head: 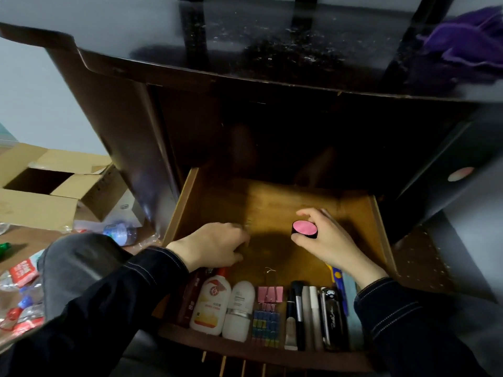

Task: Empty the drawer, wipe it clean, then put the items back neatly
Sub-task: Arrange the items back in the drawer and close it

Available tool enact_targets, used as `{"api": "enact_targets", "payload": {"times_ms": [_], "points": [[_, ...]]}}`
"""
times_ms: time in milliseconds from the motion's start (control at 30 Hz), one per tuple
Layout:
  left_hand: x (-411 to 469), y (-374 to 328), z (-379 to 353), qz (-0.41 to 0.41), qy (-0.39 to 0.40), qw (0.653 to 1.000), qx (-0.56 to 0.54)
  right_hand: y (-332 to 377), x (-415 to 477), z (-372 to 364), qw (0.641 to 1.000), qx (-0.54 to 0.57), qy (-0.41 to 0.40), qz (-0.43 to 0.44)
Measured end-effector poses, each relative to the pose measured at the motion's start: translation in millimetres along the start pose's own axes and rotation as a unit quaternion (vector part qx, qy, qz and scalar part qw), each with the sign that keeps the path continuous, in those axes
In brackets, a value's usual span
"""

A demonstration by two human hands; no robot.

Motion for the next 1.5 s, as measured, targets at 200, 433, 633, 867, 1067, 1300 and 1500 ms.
{"api": "enact_targets", "payload": {"times_ms": [200, 433, 633, 867, 1067, 1300, 1500], "points": [[36.1, -64.0, 5.2, -0.065, -0.01, 0.997, -0.029, -29.3, -28.5, 0.7, 0.981, -0.19, 0.039, -0.018], [36.9, -60.6, -23.4, -0.04, 0.056, 0.987, -0.145, -36.8, -26.1, -21.0, 0.983, -0.153, 0.101, -0.025], [32.9, -66.8, -31.1, -0.058, 0.093, 0.979, -0.171, -34.6, -28.3, -29.1, 0.978, -0.168, 0.126, -0.019], [33.3, -71.9, -37.9, -0.071, 0.11, 0.972, -0.195, -36.1, -28.1, -30.0, 0.966, -0.211, 0.145, -0.024], [33.4, -73.9, -38.6, -0.076, 0.116, 0.971, -0.194, -38.4, -29.0, -32.4, 0.957, -0.237, 0.166, -0.018], [33.1, -75.7, -39.4, -0.084, 0.119, 0.97, -0.196, -36.7, -29.3, -33.3, 0.953, -0.25, 0.169, -0.006], [32.7, -77.5, -38.4, -0.087, 0.122, 0.97, -0.193, -37.5, -31.2, -34.0, 0.951, -0.25, 0.18, -0.004]]}}
Point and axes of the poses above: each hand's wrist, its own x-axis towards the middle knuckle, its own z-axis out of the back of the hand, y = z × x, the point moved 9 cm from there along x, towards the middle knuckle, and after that the axes turned 6 degrees about x, right-handed, at the moved point
